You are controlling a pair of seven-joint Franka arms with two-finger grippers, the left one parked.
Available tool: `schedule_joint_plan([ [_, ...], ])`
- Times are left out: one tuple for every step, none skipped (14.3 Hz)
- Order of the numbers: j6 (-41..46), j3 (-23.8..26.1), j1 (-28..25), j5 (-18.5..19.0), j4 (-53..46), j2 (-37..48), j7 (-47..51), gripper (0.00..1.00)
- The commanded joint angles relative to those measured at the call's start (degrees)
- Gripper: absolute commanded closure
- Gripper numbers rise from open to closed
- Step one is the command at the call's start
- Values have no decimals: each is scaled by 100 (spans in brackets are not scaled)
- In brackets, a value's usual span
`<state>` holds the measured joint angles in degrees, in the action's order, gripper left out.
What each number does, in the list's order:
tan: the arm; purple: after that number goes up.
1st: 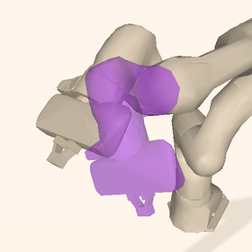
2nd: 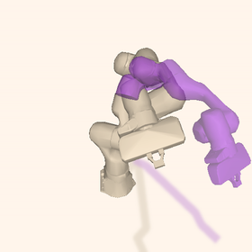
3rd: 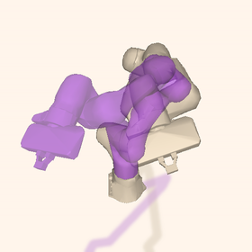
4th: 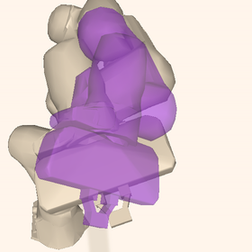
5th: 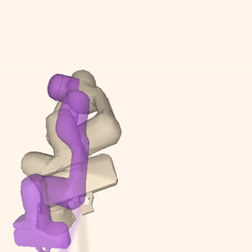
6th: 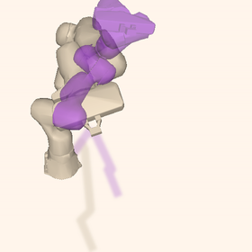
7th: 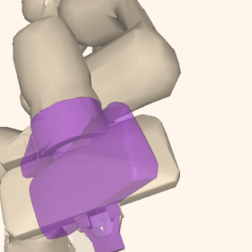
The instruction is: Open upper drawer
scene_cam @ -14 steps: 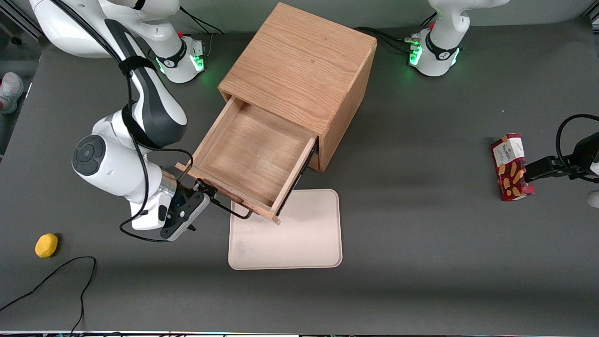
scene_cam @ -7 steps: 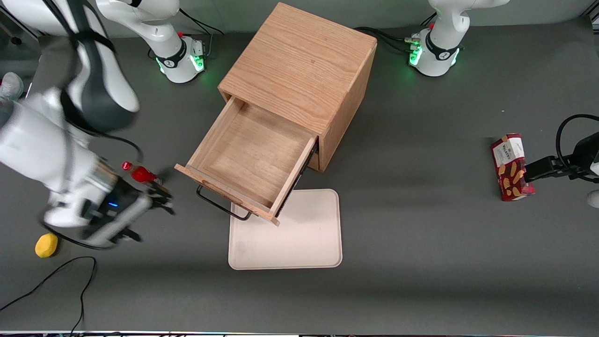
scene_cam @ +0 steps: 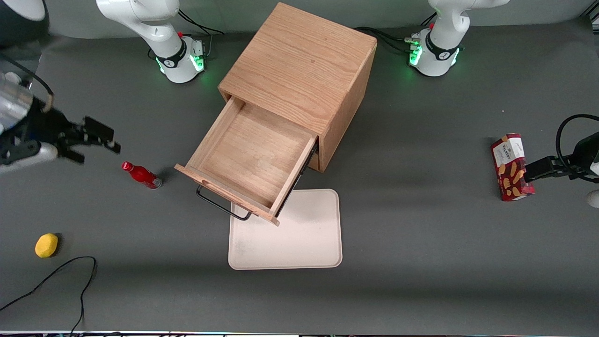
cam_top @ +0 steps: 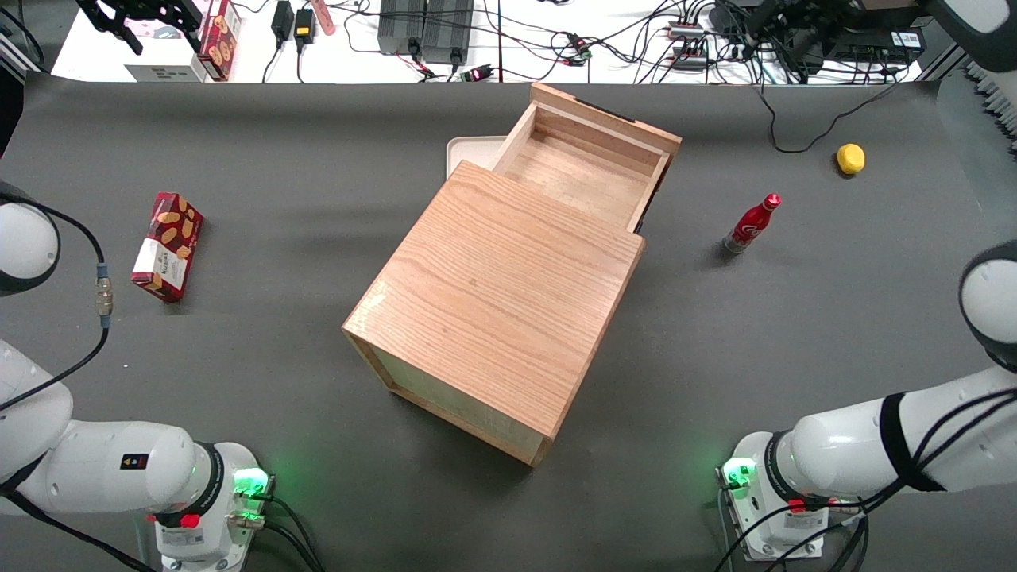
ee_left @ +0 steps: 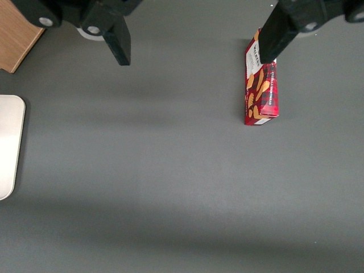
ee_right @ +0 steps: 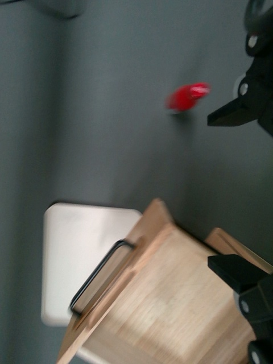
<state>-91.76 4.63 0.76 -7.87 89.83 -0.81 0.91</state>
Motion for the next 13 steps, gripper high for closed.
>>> schedule_joint_plan([
  [281, 3, 56, 618, 412, 362, 567, 0],
  [299, 3, 65, 716, 447, 362, 568, 0],
  [299, 3, 65, 717, 482, 353, 568, 0],
  [299, 3, 65, 717, 491, 344, 568, 0],
  [299, -6, 73, 717, 491, 344, 568, 0],
  [299, -6, 73, 725, 491, 336, 568, 0],
  [299, -6, 65, 734, 500, 336, 568, 0],
  [299, -6, 73, 734, 500, 344, 568, 0],
  [282, -15, 82, 726, 465, 318, 559, 0],
  [247, -24, 91, 717, 447, 301, 559, 0],
  [238, -24, 117, 725, 447, 309, 542, 0],
  [238, -50, 117, 726, 439, 309, 515, 0],
  [229, -102, 109, 726, 438, 283, 498, 0],
])
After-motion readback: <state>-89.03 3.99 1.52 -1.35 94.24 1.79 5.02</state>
